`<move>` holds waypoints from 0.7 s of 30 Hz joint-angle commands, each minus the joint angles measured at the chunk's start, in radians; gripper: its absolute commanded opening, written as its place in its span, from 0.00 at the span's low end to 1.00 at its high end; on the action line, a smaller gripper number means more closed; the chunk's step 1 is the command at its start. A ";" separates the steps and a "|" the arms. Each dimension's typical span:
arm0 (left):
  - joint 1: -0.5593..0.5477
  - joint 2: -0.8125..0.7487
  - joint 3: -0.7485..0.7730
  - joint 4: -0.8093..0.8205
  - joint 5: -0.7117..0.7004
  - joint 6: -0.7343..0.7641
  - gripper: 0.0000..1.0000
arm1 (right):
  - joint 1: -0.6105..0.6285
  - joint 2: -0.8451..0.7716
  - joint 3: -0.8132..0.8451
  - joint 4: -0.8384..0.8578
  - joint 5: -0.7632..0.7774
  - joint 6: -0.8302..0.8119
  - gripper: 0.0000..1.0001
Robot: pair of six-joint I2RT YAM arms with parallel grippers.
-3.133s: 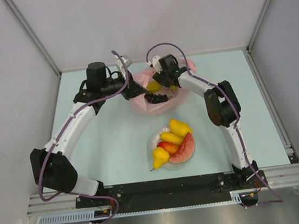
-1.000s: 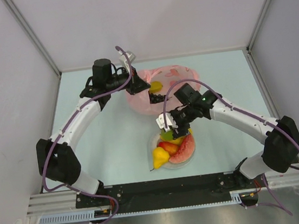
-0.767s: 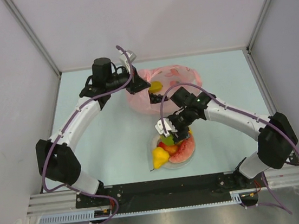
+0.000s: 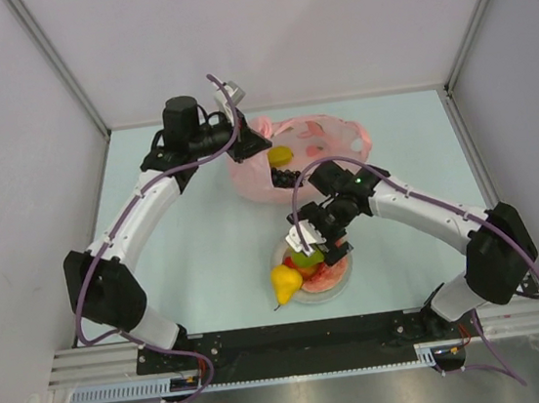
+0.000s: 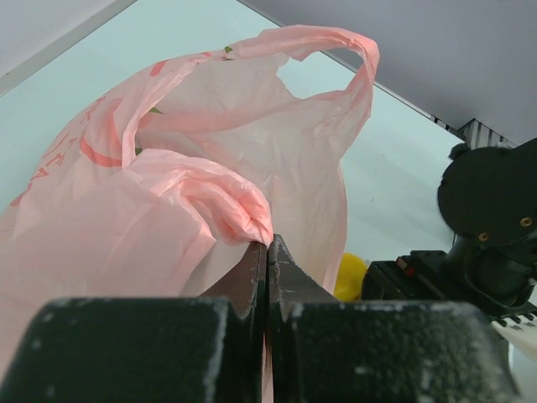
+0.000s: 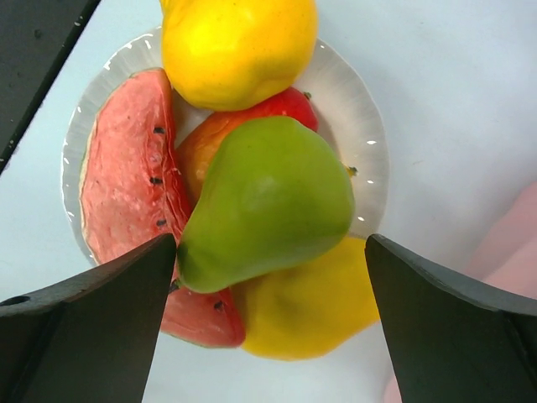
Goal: Take the fake fruits out of the plastic bag
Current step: Place the fake fruit on the plate, then take out the fake fruit from the plastic bag.
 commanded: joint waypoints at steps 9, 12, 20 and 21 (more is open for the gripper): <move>0.004 -0.030 0.004 0.019 0.035 -0.026 0.00 | -0.177 -0.173 0.026 0.525 0.047 0.460 0.94; 0.007 -0.076 -0.031 0.000 0.039 -0.012 0.00 | -0.226 -0.104 0.040 0.788 0.170 0.741 0.83; 0.010 -0.215 -0.126 -0.161 0.023 0.171 0.00 | -0.207 0.222 0.184 0.956 0.333 1.019 0.63; 0.011 -0.234 -0.134 -0.170 0.015 0.185 0.00 | -0.200 0.261 0.216 0.959 0.359 1.025 0.62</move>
